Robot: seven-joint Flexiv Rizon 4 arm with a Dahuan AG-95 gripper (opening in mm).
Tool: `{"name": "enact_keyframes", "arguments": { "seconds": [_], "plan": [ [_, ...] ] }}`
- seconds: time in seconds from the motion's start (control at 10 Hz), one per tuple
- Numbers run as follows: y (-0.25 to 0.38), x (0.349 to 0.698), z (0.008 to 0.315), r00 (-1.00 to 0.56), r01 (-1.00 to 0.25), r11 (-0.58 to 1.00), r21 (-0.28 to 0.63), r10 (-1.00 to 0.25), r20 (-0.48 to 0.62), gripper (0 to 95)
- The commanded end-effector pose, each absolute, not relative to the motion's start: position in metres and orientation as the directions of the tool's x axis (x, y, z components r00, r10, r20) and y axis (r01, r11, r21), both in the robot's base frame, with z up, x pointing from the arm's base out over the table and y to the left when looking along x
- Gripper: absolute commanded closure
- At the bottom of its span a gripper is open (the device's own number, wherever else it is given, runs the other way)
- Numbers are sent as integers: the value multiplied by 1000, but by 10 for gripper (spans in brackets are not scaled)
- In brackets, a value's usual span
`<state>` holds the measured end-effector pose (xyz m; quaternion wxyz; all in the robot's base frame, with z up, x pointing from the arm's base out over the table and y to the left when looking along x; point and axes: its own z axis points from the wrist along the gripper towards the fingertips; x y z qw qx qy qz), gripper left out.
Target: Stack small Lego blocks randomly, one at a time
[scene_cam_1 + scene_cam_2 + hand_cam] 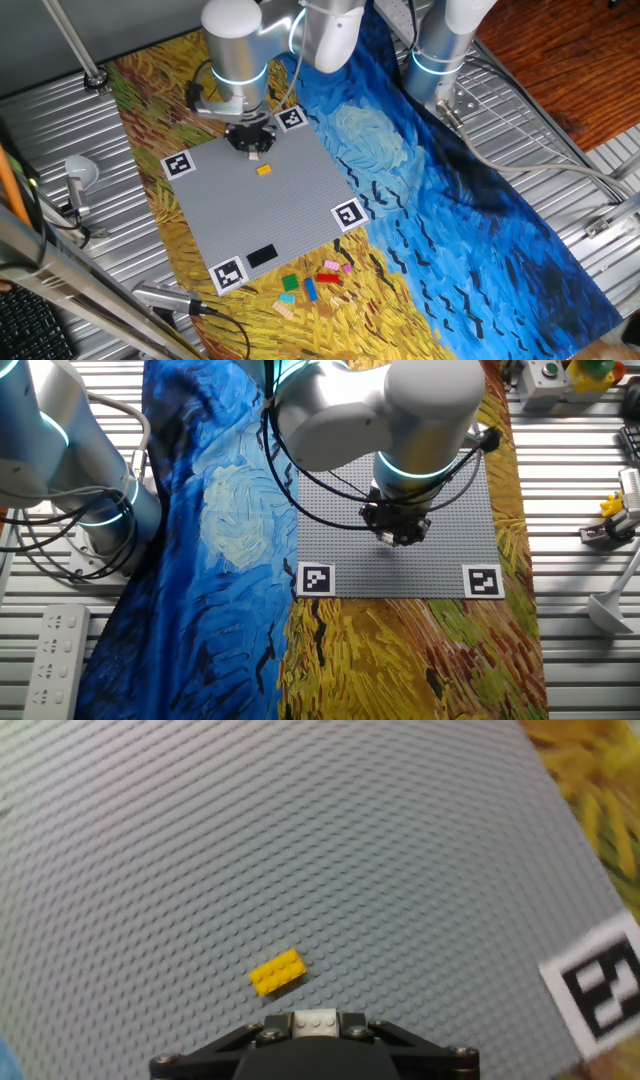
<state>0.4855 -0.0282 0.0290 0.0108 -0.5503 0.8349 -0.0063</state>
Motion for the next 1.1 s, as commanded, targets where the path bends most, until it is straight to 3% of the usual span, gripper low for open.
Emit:
{"name": "enact_keyframes", "arguments": {
  "seconds": [0.1,1.1],
  "plan": [
    [-28,484,27,-239,-971,239,-23,-971,-12,950],
    [-20,482,21,-171,-985,171,-21,-985,-26,950]
  ]
}}
